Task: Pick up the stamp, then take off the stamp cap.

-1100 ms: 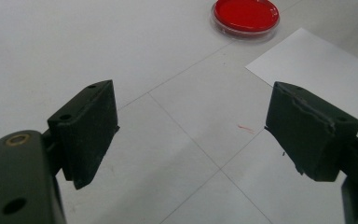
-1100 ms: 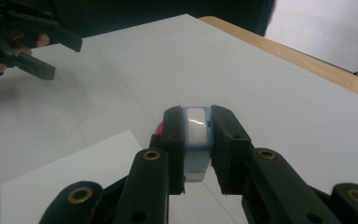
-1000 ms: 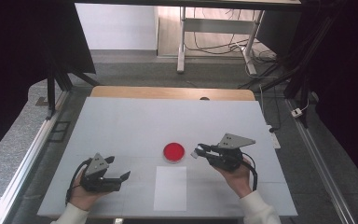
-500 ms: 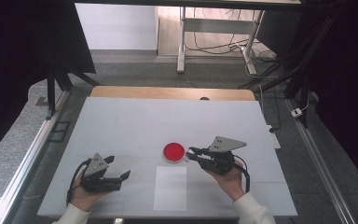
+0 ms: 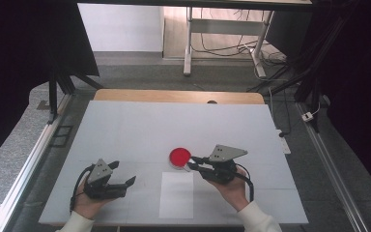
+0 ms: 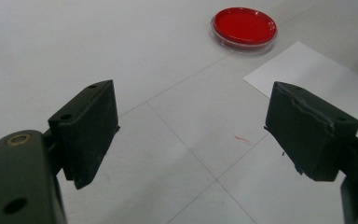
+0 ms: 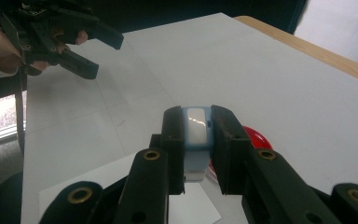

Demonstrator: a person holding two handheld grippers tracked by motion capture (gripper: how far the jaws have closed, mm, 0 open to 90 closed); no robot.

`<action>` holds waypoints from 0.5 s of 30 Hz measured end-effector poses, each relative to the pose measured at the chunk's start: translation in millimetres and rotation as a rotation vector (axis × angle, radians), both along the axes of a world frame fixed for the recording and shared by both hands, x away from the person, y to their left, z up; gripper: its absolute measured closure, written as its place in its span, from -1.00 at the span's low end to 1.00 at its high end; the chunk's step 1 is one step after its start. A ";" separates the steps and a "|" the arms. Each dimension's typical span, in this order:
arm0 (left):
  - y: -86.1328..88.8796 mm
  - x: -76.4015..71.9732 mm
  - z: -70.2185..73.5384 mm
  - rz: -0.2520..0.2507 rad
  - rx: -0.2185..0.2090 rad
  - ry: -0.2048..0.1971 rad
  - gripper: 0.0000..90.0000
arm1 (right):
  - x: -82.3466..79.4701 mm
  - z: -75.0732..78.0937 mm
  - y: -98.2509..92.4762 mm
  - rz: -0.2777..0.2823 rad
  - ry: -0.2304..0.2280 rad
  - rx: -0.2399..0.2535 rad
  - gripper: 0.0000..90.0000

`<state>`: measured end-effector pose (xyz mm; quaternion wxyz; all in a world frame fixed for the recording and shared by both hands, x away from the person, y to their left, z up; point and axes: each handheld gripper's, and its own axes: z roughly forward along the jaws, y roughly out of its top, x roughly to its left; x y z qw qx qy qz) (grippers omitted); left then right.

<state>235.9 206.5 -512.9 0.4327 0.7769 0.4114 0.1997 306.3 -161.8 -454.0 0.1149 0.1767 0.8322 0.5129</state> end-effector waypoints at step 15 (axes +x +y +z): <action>-0.3 -0.9 -0.2 0.005 0.002 -0.006 -0.62 | 3.0 0.4 -2.6 -0.021 0.003 0.009 0.67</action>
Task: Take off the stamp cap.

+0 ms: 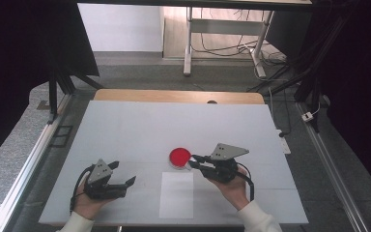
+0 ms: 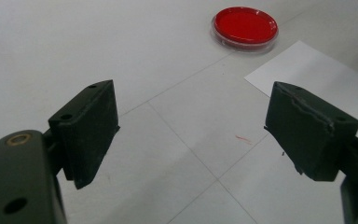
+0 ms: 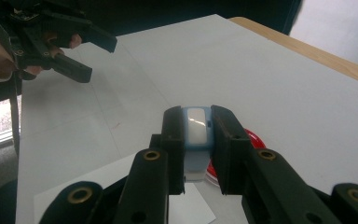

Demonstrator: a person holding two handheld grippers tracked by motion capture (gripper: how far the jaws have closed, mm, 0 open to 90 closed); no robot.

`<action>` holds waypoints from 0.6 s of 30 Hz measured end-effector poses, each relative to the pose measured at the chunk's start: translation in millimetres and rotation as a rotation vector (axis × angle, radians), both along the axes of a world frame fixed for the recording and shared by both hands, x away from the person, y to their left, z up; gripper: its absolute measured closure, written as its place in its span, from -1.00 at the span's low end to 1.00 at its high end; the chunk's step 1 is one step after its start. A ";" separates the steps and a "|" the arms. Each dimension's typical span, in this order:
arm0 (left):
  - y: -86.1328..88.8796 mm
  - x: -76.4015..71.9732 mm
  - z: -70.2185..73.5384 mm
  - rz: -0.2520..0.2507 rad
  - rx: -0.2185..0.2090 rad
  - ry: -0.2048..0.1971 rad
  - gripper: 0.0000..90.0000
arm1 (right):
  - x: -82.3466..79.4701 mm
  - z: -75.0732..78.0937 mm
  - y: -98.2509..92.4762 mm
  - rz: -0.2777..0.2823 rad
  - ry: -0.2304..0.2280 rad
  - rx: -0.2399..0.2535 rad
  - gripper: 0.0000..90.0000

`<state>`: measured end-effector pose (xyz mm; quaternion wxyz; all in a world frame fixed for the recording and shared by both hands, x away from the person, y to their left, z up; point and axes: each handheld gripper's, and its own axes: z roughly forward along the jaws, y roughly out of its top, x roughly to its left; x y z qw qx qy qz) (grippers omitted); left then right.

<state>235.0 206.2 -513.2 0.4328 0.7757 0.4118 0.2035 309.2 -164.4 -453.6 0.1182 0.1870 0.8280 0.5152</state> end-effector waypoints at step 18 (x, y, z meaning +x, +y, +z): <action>-13.9 4.5 10.9 -0.030 -0.014 -0.026 -0.60 | 0.0 -1.6 -0.4 -0.016 0.015 0.021 0.67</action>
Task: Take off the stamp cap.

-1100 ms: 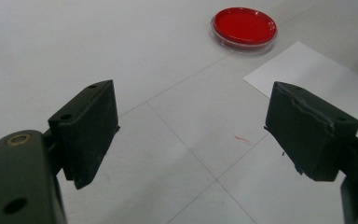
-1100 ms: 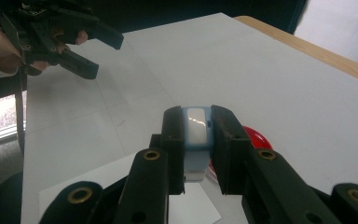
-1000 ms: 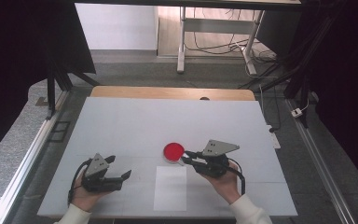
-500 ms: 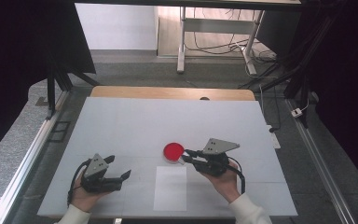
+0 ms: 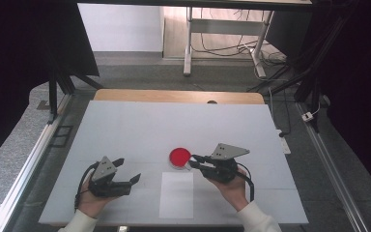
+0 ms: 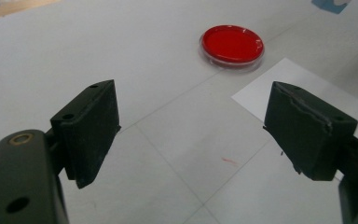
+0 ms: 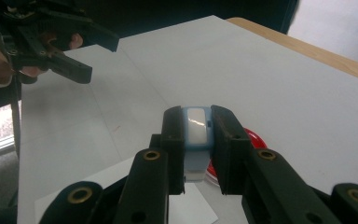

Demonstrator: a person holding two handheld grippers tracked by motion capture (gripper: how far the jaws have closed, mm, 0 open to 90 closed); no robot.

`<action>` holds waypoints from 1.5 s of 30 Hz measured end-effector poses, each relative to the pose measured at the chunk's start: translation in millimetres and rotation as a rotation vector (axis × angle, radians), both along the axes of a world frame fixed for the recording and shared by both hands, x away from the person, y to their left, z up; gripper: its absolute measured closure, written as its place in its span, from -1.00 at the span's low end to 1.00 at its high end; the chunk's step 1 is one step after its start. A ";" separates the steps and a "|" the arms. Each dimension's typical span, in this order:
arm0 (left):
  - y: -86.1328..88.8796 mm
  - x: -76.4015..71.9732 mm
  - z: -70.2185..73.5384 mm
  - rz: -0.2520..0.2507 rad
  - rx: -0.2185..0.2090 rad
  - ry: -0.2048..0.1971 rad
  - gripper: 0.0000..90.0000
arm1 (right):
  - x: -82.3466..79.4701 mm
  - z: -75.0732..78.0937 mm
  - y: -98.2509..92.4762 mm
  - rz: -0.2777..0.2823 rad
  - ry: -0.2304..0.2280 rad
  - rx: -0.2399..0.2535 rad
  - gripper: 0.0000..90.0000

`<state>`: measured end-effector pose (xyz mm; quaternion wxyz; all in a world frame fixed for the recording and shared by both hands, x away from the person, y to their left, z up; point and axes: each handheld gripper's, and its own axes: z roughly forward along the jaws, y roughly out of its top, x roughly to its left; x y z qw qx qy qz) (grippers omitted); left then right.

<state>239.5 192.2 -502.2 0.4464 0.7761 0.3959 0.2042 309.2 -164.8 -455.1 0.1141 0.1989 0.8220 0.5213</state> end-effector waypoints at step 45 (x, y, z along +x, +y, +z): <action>-63.0 26.9 20.7 -0.141 0.033 -0.018 -0.59 | -3.4 5.3 3.2 -0.030 -0.020 0.019 0.67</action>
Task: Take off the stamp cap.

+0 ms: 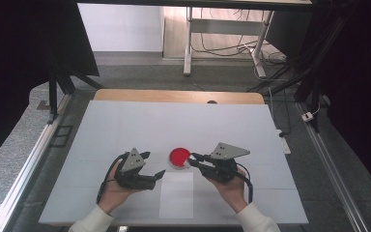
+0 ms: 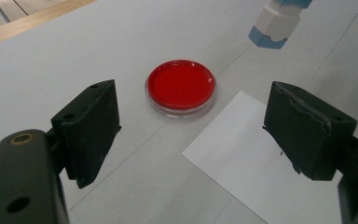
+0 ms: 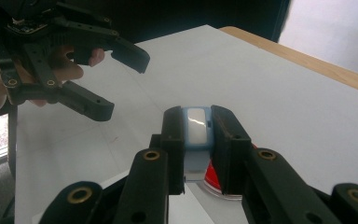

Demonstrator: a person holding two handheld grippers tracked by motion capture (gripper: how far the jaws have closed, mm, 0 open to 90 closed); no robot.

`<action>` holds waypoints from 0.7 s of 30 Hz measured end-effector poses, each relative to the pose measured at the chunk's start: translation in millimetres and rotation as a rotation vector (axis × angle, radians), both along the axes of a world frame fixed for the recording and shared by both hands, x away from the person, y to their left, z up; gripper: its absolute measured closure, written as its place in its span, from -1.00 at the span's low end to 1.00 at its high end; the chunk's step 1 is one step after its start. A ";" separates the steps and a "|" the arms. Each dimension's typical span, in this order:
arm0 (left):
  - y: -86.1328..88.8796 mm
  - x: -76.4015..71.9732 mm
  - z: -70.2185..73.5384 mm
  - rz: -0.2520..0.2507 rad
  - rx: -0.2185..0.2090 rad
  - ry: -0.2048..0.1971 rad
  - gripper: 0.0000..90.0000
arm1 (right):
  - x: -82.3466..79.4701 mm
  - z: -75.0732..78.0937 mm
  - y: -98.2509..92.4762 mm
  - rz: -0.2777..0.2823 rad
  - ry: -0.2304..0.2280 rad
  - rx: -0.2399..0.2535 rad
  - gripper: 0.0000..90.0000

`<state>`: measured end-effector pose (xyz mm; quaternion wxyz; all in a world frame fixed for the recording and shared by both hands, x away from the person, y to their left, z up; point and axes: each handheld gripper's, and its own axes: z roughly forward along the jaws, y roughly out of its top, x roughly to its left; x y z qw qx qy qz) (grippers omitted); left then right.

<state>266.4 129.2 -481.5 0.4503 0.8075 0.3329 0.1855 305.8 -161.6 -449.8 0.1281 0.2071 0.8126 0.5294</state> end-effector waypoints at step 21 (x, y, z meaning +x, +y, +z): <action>-27.3 10.0 0.8 -0.046 0.016 0.008 -0.60 | 0.1 -1.4 1.6 -0.003 -0.002 0.001 0.67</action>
